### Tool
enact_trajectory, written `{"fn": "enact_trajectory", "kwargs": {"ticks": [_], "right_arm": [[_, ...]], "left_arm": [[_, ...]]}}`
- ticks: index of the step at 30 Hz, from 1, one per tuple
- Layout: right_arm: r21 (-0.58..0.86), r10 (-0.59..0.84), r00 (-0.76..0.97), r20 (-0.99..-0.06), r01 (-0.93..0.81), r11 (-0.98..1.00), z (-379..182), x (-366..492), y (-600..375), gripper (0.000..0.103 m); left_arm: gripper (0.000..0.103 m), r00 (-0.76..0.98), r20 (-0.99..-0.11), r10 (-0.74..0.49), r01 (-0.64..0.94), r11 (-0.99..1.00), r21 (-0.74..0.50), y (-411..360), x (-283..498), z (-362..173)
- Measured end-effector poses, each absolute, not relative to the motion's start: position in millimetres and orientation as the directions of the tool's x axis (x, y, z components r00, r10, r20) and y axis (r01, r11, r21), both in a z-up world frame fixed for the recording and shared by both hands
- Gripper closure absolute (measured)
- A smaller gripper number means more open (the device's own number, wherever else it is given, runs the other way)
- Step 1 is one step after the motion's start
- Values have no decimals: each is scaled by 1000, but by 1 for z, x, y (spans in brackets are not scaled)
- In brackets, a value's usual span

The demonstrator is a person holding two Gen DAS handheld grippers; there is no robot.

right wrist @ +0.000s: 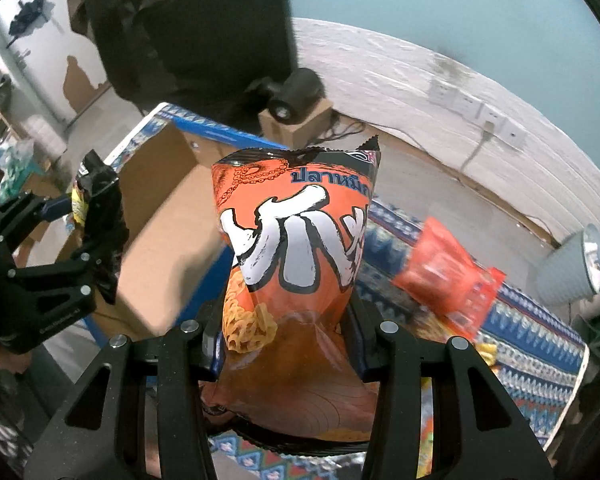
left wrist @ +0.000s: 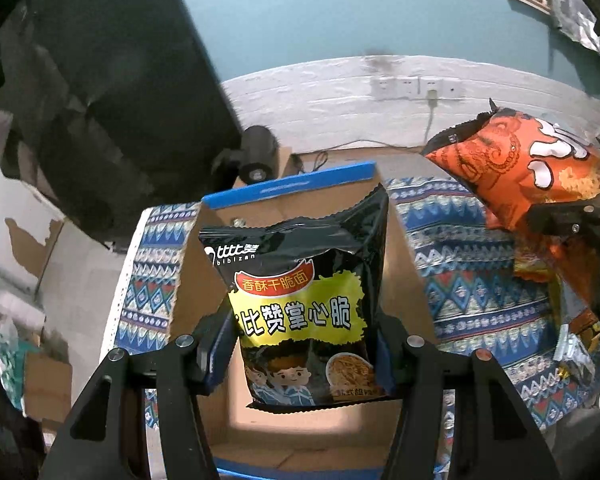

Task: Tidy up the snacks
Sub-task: 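Carry both held bags over the cardboard box, then open both grippers to drop the bags into the cardboard box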

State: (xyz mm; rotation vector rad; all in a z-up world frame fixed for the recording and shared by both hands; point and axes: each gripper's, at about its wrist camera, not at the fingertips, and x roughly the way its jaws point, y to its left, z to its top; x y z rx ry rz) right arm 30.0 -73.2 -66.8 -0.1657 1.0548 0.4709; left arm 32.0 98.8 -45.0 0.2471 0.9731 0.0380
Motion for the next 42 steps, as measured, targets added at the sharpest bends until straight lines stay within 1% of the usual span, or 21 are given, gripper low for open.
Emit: {"fn": "enact_trajectory", "kwargs": {"ticks": [10,20,24,26,28,30,31,34,36,42], "right_arm": [[100,312,342,-886,-518,850,-84,44,-14,58],[106,308,278,-910,-563,820,-114,56,25,58],[115,319,274,-907,-567,816,-115,57,30,53],[121,327,270,-906,-575,809,-113,56,31,45],[117,335,282,-899,-582,805,-108,52,32,40],[107,338,294,-894,-594,798,-104,47,33,36],[100,339,300,-892,-599,795,-101,45,33,34],[72,335,333,-882,-606,792,-93,38,31,34],[78,359,352,-864,-611,787,-83,33,27,34],[70,363,383,-849,-599,798,-65,25,8,34]], "left_arm": [[44,493,-848,193,9,974,227,154,32,-76],[44,451,-865,218,-20,972,235,170,35,-89],[43,435,-876,209,-13,974,226,167,37,-91],[39,429,-876,218,-13,972,235,165,39,-92],[30,441,-865,238,-18,966,257,163,37,-89],[25,452,-855,253,-21,962,273,161,35,-84],[24,460,-850,258,-24,960,278,161,34,-81],[24,479,-843,246,-27,964,266,159,31,-71],[24,491,-838,238,-28,966,257,158,28,-66],[24,513,-832,209,-2,970,243,147,26,-56]]}}
